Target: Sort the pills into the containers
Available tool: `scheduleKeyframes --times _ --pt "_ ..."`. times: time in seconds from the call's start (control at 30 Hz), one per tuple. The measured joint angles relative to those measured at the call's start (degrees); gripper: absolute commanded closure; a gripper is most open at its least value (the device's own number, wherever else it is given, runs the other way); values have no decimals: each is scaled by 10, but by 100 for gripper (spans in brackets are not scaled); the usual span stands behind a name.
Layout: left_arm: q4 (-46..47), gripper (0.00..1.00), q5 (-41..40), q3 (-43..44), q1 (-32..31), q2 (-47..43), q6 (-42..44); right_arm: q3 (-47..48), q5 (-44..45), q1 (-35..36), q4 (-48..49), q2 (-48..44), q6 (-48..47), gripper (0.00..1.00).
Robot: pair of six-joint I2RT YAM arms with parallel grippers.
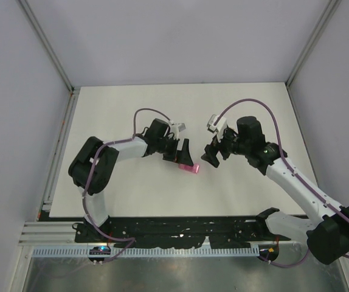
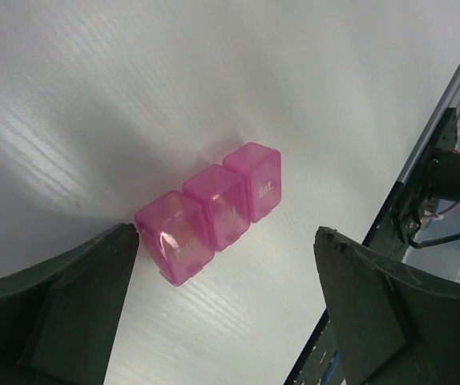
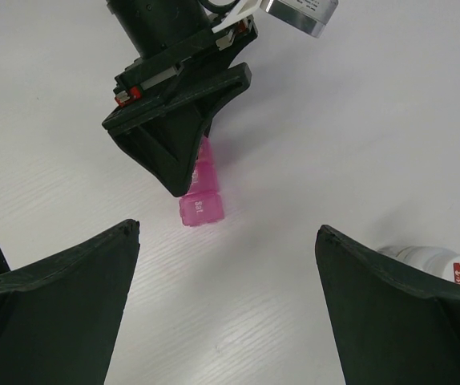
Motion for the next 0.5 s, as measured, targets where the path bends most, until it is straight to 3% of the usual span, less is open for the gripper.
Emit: scheduleKeyframes --times 0.5 --pt "-18 2 -56 0 0 -15 28 0 0 -9 0 -14 0 5"
